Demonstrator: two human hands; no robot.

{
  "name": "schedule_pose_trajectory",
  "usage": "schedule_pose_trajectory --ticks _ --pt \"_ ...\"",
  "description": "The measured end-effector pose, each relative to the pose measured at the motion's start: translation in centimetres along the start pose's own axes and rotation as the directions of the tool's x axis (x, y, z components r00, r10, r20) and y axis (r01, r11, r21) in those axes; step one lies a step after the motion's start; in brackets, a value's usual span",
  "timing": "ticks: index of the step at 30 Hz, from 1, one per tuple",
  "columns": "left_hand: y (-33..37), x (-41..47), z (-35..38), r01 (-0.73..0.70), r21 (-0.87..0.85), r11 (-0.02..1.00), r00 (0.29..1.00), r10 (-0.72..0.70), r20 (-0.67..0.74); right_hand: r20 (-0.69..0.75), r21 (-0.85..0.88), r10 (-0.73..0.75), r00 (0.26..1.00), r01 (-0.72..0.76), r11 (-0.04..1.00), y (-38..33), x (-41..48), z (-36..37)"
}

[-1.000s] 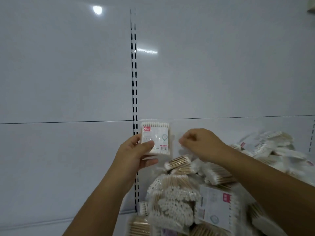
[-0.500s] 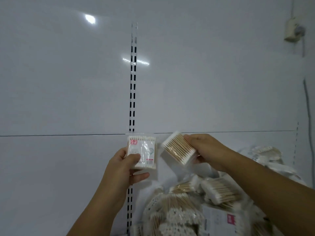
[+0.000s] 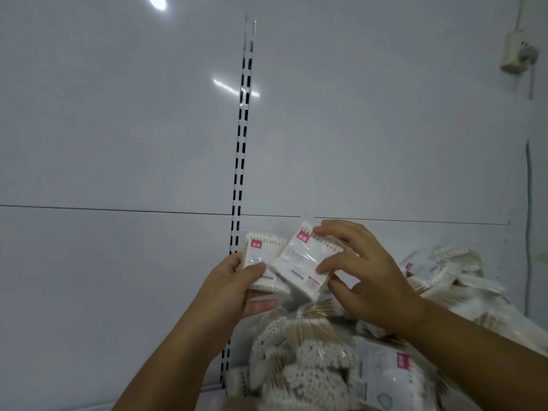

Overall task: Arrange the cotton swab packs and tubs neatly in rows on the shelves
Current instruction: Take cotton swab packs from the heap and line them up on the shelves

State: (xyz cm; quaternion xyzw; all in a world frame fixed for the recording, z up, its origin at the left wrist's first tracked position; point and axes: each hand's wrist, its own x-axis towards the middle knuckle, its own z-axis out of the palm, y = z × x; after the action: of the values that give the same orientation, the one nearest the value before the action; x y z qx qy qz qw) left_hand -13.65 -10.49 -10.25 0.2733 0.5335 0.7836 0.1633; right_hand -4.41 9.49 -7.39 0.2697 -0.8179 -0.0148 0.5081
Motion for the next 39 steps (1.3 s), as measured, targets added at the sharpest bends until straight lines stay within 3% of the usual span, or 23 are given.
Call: schedule_pose_trajectory --ticks 3,6,8,10,11,12,13,14,15,16,19,21,23,24,26,34,38,39 --pt "0.2 -0.1 0.1 -0.004 -0.062 0.998 1.000 0.006 0.026 0.037 0.052 0.074 0.997 -0.076 0.996 -0.2 0.4 0.8" --pt "0.5 -0.3 0.3 -0.038 -0.069 0.997 0.996 0.044 0.076 0.069 0.047 0.060 0.996 -0.063 0.997 -0.7 1.3 1.3" --pt "0.4 -0.1 0.3 -0.091 -0.109 0.990 0.996 0.092 0.001 0.093 0.040 0.082 0.992 -0.086 0.995 -1.1 1.6 1.5" --pt "0.4 0.1 0.0 -0.137 -0.149 0.979 0.988 0.124 -0.092 0.169 0.021 0.227 0.959 -0.233 0.972 -1.3 1.9 1.1" --pt "0.5 0.2 -0.2 -0.145 -0.158 0.977 0.986 0.128 -0.110 0.257 -0.016 0.333 0.907 -0.340 0.940 -1.3 2.0 0.6" --pt "0.6 0.2 -0.3 -0.141 -0.172 0.975 0.987 0.124 -0.107 0.389 -0.095 0.444 0.807 -0.444 0.891 -1.2 2.0 0.1" --pt "0.6 0.2 -0.5 -0.127 -0.194 0.973 0.990 0.112 -0.088 0.523 -0.214 0.541 0.659 -0.513 0.831 -0.8 1.9 -0.3" --pt "0.6 0.2 -0.5 -0.108 -0.222 0.969 0.993 0.097 -0.063 0.619 -0.336 0.606 0.500 -0.528 0.780 -0.6 1.6 -0.6" --pt "0.6 0.1 -0.6 -0.086 -0.248 0.965 0.996 0.078 -0.041 0.673 -0.428 0.629 0.389 -0.490 0.760 -0.6 1.3 -0.7" --pt "0.5 0.1 -0.6 -0.064 -0.269 0.961 0.998 0.060 -0.023 0.698 -0.474 0.630 0.340 -0.440 0.763 -0.6 0.8 -0.6" --pt "0.2 0.2 -0.5 -0.030 -0.265 0.964 0.999 0.038 0.025 0.633 -0.486 0.667 0.392 -0.469 0.737 -0.3 -0.4 -0.2" --pt "0.1 0.1 -0.5 -0.041 -0.229 0.973 0.999 0.047 0.021 0.521 -0.360 0.715 0.466 -0.640 0.679 0.2 -0.2 -0.5" --pt "-0.1 0.3 -0.7 -0.051 -0.203 0.978 0.999 0.052 -0.004 0.326 -0.045 0.817 0.476 -0.855 0.517 0.1 1.0 -0.9" --pt "-0.1 0.4 -0.9 -0.052 -0.199 0.979 0.999 0.050 -0.016 0.249 0.185 0.870 0.426 -0.903 0.389 -0.3 1.6 -1.2" --pt "-0.2 0.5 -1.2 -0.049 -0.191 0.980 0.999 0.046 -0.024 0.217 0.475 0.917 0.335 -0.857 0.201 -1.4 2.3 -1.8" --pt "1.1 -0.8 0.6 -0.086 -0.100 0.991 0.995 0.092 0.050 0.434 0.523 0.748 0.503 -0.816 0.245 -5.8 2.0 -5.3" --pt "2.8 -2.3 1.5 -0.087 -0.030 0.996 0.995 0.088 0.054 0.343 0.705 0.661 0.667 -0.648 0.288 -7.6 1.0 -8.3" --pt "3.1 -2.9 1.7 -0.073 -0.004 0.997 0.997 0.073 0.036 0.284 0.719 0.643 0.712 -0.601 0.348 -7.9 0.6 -8.6"
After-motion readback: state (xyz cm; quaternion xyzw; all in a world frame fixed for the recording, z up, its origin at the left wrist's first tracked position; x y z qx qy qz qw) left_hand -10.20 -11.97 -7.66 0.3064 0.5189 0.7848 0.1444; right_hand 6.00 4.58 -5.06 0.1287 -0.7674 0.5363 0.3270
